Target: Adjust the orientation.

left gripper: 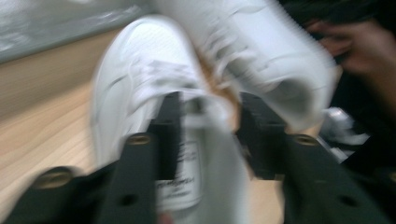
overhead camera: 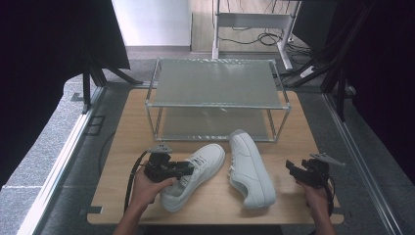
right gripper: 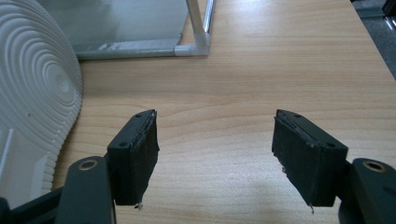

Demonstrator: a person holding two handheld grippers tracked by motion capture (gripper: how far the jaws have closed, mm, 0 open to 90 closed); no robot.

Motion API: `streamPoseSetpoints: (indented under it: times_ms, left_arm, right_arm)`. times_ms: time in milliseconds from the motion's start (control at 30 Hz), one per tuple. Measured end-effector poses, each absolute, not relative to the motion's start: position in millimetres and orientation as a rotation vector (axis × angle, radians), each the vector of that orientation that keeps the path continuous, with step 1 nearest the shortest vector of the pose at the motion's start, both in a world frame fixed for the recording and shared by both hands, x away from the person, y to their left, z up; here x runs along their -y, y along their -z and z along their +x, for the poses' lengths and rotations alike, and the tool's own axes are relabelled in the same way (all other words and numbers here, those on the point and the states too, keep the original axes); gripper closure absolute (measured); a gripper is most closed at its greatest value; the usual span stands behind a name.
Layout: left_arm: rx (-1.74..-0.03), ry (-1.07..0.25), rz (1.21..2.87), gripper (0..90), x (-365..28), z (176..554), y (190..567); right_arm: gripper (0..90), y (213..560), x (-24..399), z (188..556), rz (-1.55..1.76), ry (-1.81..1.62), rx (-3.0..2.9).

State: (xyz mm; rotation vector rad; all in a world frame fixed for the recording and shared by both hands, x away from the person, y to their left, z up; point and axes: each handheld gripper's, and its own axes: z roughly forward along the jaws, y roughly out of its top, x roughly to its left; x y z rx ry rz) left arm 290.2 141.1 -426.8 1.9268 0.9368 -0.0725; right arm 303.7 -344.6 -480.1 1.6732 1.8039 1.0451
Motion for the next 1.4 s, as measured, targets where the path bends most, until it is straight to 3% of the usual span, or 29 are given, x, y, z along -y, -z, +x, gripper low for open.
streamPoseSetpoints:
  times_ms: [200,300,600,667,700,733,900,1000,1400]
  left_arm:
    - [-0.958,-0.077,1.861,34.2,-157.8,286.3,413.7]
    - [-0.994,-0.169,1.810,31.3,-170.5,285.9,411.1]
    - [-1.106,-0.313,1.771,35.1,-186.2,290.5,422.4]
    - [-1.102,-0.332,1.784,35.1,-187.5,290.9,422.6]
    - [-1.102,-0.332,1.784,35.1,-187.5,290.9,422.6]
    - [-1.100,-0.330,1.786,35.0,-188.4,291.0,422.0]
    - [-1.094,-0.265,1.807,34.7,-189.9,293.6,424.1]
    - [-1.097,-0.261,1.805,35.5,-189.1,293.9,425.3]
    - [-1.116,-0.264,1.773,36.9,-191.2,293.2,424.4]
  right_arm:
    - [32.4,473.7,340.6,301.3,1.634,-1.038,-1.797]
    - [34.6,461.8,331.1,296.0,1.565,-1.052,-1.797]
    - [43.6,433.6,291.9,276.0,1.334,-1.084,-1.932]
    - [53.1,421.6,276.3,267.4,1.234,-1.129,-1.992]
    - [53.1,421.6,276.3,267.4,1.234,-1.129,-1.992]
    - [64.8,415.8,267.2,262.4,1.164,-1.165,-2.055]
    - [84.6,411.3,246.5,252.4,1.028,-1.246,-2.177]
    - [89.5,414.2,233.5,249.0,0.981,-1.228,-2.243]
    - [89.8,433.9,193.1,238.6,0.836,-1.086,-2.411]
